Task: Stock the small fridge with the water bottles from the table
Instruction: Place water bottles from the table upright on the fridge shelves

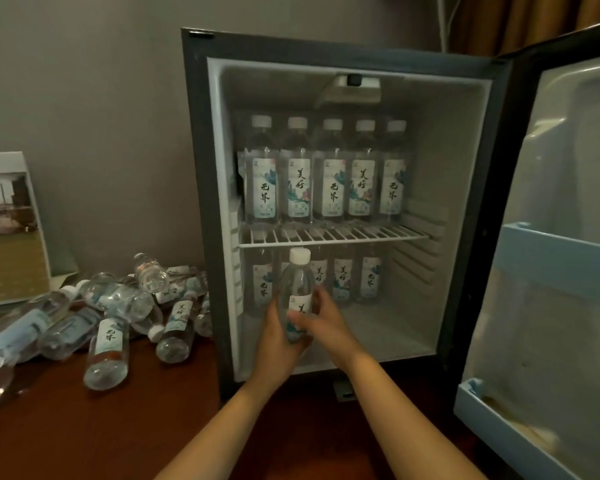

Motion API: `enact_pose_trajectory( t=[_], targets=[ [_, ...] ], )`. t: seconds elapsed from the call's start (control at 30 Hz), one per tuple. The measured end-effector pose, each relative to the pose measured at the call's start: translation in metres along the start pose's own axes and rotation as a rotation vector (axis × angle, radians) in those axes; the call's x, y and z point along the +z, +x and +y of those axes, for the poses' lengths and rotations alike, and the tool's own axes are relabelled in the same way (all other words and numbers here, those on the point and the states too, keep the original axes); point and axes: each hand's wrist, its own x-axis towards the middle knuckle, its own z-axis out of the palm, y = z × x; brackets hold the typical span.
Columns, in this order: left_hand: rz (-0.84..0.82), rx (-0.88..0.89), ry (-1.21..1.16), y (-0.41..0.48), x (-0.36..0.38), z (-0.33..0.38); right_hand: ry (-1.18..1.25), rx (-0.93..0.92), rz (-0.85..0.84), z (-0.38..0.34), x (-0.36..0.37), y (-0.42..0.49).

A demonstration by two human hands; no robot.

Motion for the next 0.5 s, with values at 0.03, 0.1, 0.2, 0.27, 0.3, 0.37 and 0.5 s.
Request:
enact_pose_trajectory(
  t=[0.03, 0.1, 0.2, 0.27, 0.3, 0.37, 0.5],
  targets=[
    [0.014, -0.001, 0.004, 0.002, 0.0, 0.0, 0.007, 0.003, 0.005, 0.002, 0.002, 0.005],
    [0.051, -0.01, 0.013, 0.005, 0.0, -0.001, 0.011, 0.005, 0.005, 0.006, 0.008, 0.012],
    [0.127, -0.04, 0.088, 0.005, -0.001, -0.006, -0.008, -0.02, 0.011, 0.011, 0.018, 0.022],
    [0.165, -0.059, 0.18, 0.001, -0.001, -0.011, -0.032, -0.032, 0.027, 0.014, 0.024, 0.028],
    [0.165, -0.064, 0.225, -0.002, 0.0, -0.012, -0.047, -0.03, 0.033, 0.014, 0.026, 0.029],
    [0.137, -0.106, 0.295, -0.009, -0.001, -0.011, -0.074, -0.033, 0.039, 0.013, 0.029, 0.033],
    [0.089, -0.123, 0.303, -0.015, -0.001, -0.012, -0.112, -0.045, 0.036, 0.01, 0.035, 0.04]
  ],
)
